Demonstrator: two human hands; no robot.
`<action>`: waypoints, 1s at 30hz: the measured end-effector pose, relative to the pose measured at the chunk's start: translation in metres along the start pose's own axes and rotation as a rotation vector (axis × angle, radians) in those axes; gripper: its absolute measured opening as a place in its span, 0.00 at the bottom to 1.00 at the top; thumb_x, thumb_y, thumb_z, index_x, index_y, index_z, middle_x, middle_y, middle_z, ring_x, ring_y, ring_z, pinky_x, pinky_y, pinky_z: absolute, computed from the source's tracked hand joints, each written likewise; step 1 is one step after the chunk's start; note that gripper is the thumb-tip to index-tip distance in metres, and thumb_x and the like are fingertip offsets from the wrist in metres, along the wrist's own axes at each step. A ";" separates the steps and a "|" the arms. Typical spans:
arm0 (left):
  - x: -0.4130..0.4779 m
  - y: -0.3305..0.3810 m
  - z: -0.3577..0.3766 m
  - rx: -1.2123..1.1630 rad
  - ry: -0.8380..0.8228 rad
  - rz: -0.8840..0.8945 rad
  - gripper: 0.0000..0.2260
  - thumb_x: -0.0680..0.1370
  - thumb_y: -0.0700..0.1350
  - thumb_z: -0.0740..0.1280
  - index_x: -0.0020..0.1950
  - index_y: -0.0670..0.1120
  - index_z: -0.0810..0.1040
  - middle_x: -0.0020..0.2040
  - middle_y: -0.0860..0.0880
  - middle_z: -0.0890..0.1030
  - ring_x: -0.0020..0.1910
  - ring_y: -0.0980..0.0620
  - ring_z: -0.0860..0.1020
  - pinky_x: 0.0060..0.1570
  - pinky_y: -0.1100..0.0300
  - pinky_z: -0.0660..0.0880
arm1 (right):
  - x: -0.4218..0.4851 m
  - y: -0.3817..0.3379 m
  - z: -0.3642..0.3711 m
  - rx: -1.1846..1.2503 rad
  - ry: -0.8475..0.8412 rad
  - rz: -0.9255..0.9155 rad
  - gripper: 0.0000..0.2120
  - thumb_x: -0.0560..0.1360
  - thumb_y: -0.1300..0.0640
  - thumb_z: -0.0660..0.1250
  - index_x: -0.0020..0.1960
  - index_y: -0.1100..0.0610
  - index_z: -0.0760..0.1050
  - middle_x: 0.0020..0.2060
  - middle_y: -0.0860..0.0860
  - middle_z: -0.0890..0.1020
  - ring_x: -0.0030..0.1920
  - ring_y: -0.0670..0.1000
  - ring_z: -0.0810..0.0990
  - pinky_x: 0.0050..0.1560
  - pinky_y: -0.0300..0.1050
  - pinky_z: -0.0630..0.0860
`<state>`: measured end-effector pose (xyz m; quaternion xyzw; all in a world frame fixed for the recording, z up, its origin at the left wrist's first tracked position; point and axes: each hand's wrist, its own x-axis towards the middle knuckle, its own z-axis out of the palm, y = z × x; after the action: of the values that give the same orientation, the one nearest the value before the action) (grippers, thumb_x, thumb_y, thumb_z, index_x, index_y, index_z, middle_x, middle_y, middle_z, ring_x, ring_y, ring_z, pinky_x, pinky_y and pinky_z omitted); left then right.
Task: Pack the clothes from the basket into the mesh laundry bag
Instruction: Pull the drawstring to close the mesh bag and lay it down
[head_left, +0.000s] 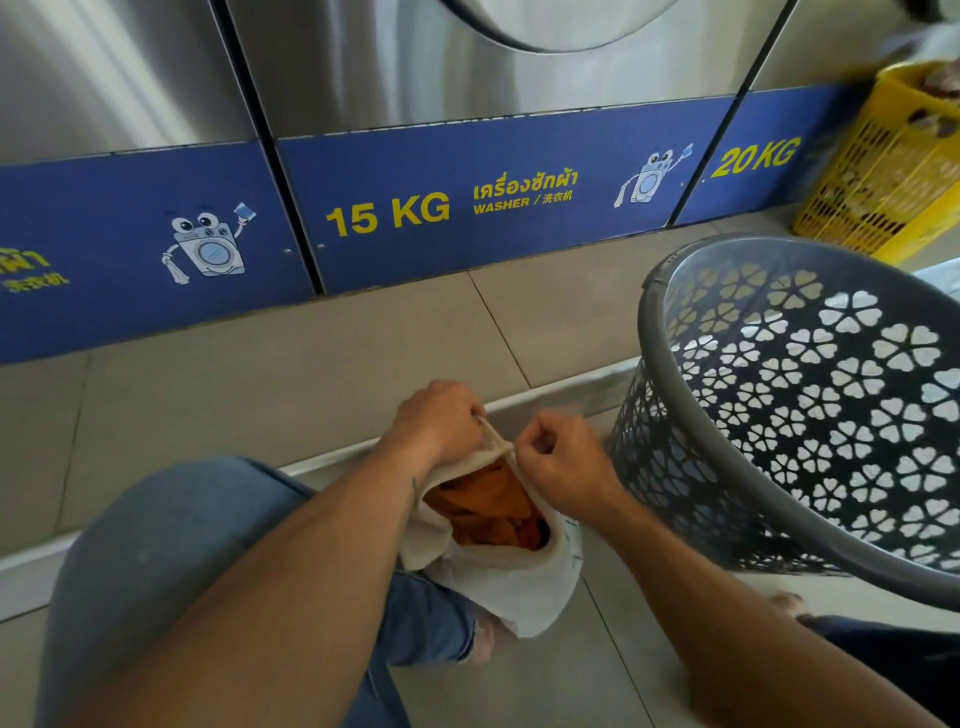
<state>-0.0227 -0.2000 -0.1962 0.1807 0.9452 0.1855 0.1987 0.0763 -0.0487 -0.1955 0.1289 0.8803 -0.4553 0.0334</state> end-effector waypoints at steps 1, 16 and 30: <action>0.001 -0.004 -0.001 0.040 0.036 -0.037 0.11 0.72 0.50 0.65 0.49 0.53 0.84 0.49 0.49 0.82 0.46 0.45 0.79 0.46 0.52 0.78 | -0.005 0.001 0.003 -0.005 -0.021 0.005 0.10 0.76 0.62 0.69 0.37 0.52 0.76 0.30 0.49 0.79 0.31 0.45 0.76 0.30 0.41 0.75; -0.011 0.034 -0.011 0.095 -0.041 0.073 0.17 0.73 0.41 0.69 0.59 0.58 0.79 0.60 0.53 0.73 0.61 0.48 0.71 0.61 0.49 0.72 | -0.038 0.023 -0.017 0.299 0.039 0.195 0.05 0.74 0.61 0.69 0.40 0.56 0.80 0.34 0.53 0.85 0.40 0.55 0.85 0.46 0.58 0.85; -0.020 0.021 0.025 0.143 0.110 0.246 0.12 0.77 0.41 0.62 0.49 0.53 0.84 0.50 0.52 0.74 0.53 0.49 0.69 0.51 0.51 0.72 | -0.050 0.027 0.004 0.419 -0.099 0.395 0.03 0.73 0.67 0.67 0.43 0.63 0.79 0.35 0.57 0.83 0.36 0.53 0.82 0.42 0.51 0.84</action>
<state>0.0114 -0.1829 -0.2023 0.2982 0.9363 0.1502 0.1089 0.1312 -0.0463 -0.2104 0.2797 0.7221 -0.6176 0.1371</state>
